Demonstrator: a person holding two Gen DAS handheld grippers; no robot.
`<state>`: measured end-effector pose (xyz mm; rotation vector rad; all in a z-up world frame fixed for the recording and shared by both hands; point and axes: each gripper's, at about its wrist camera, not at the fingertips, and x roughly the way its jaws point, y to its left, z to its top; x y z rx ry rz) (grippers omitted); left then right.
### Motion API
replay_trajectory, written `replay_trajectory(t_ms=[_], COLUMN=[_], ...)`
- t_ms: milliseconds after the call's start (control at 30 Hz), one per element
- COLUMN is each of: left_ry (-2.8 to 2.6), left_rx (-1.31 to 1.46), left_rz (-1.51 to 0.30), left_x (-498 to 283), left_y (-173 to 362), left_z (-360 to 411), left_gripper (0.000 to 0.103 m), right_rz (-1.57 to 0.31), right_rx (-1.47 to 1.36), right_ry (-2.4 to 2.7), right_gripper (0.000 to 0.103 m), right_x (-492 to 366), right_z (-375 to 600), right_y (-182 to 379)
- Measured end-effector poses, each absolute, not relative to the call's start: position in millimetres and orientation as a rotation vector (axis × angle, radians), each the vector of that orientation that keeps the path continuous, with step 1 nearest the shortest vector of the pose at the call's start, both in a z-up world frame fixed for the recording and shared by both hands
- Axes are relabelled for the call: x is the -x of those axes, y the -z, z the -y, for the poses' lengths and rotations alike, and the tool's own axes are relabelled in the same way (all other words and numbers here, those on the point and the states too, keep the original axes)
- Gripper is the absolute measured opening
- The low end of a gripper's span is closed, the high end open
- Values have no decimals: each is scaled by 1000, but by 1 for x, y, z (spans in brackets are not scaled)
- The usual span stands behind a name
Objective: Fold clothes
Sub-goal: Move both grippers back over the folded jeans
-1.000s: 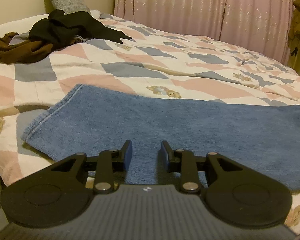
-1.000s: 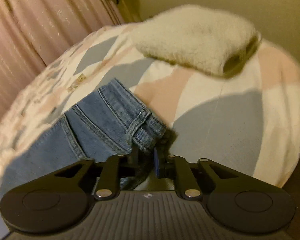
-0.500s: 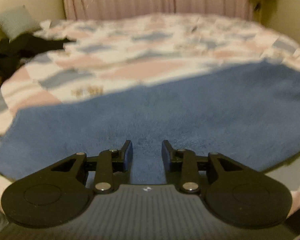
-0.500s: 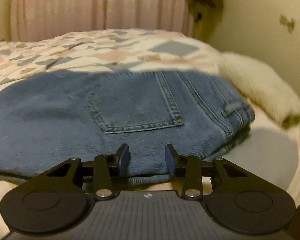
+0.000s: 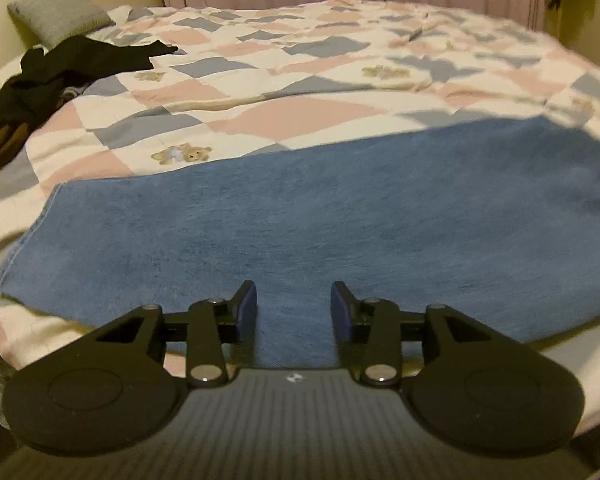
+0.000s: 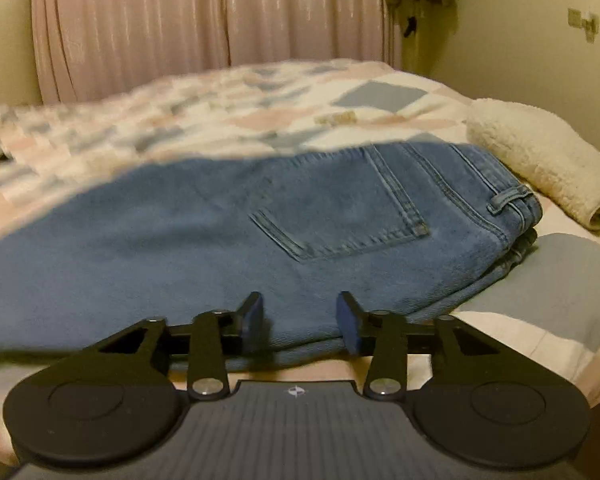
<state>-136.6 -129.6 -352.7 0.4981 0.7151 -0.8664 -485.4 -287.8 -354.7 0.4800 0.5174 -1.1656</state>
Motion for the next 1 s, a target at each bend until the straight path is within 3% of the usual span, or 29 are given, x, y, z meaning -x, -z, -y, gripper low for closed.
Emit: replay_trajectory(t_ms=[133,300,400,1000], left_ry=[883,911,925,900], left_rx=[-477,-449,-443,-391], left_rz=[-704,-704,-681,-614], left_x=[156,177,189,209], left_y=[333,309,297,263], left_z=[115,96,79,-1], left_gripper=[44,52,60,68], right_rz=[-499,-482,-460,-371], right_rx=[-448,-439,-435,-376], right_ry=[1163,1156,1149,1087], right_gripper=[66,93,101,101], right_x=[478,473,476,472], right_z=[263,229,210,138], right_y=[335,319,308,268])
